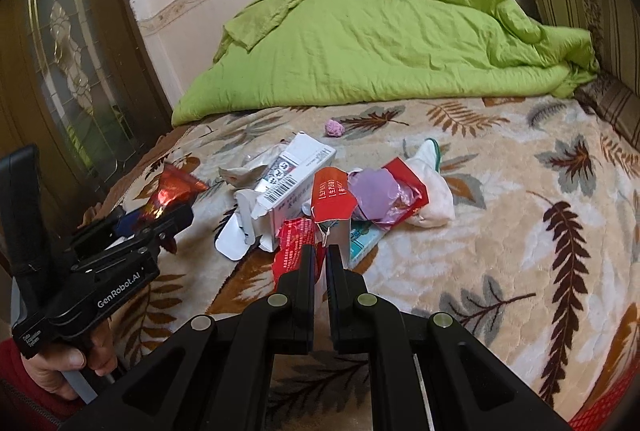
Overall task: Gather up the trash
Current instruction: 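Grasp the red-brown wrapper with the left tool while the right tool holds the red packet, then carry both items to the red basket and open both tools over it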
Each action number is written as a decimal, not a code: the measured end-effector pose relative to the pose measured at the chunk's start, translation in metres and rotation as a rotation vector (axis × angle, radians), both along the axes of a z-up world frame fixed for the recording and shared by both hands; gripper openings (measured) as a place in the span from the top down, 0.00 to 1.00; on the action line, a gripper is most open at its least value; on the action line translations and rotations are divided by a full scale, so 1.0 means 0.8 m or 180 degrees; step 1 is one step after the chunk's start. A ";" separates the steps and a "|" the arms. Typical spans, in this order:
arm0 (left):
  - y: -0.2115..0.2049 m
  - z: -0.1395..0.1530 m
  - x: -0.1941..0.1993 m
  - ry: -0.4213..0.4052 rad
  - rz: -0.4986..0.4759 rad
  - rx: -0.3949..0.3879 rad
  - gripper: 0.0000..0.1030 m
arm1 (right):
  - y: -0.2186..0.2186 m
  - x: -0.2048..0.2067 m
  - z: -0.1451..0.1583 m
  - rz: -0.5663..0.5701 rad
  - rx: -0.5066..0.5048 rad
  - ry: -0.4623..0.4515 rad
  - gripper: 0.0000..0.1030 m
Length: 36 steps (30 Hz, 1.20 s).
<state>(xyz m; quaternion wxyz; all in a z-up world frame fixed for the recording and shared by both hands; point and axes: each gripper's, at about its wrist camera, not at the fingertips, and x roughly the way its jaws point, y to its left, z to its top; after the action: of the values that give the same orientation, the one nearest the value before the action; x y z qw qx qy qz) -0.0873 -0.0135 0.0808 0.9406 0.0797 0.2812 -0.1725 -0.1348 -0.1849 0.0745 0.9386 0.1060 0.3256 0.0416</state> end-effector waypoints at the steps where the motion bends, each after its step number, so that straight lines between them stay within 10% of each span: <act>1: -0.002 0.000 -0.001 -0.0030 0.0002 0.0027 0.66 | 0.001 -0.001 0.000 0.0004 -0.0017 -0.0010 0.94; 19: -0.007 0.008 -0.010 -0.0032 -0.0149 -0.0094 0.66 | -0.004 -0.035 0.023 -0.0128 0.0096 -0.0261 0.94; 36: -0.223 0.056 -0.138 0.0461 -0.1981 -0.0343 0.66 | -0.194 -0.245 0.099 -0.1428 0.0341 -0.0527 0.94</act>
<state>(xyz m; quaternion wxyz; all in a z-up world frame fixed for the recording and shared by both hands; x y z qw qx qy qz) -0.1977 -0.1923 0.1256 0.8232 0.0995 0.3000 -0.4717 -0.3310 -0.3402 0.1539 0.9409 0.2215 0.2131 -0.1421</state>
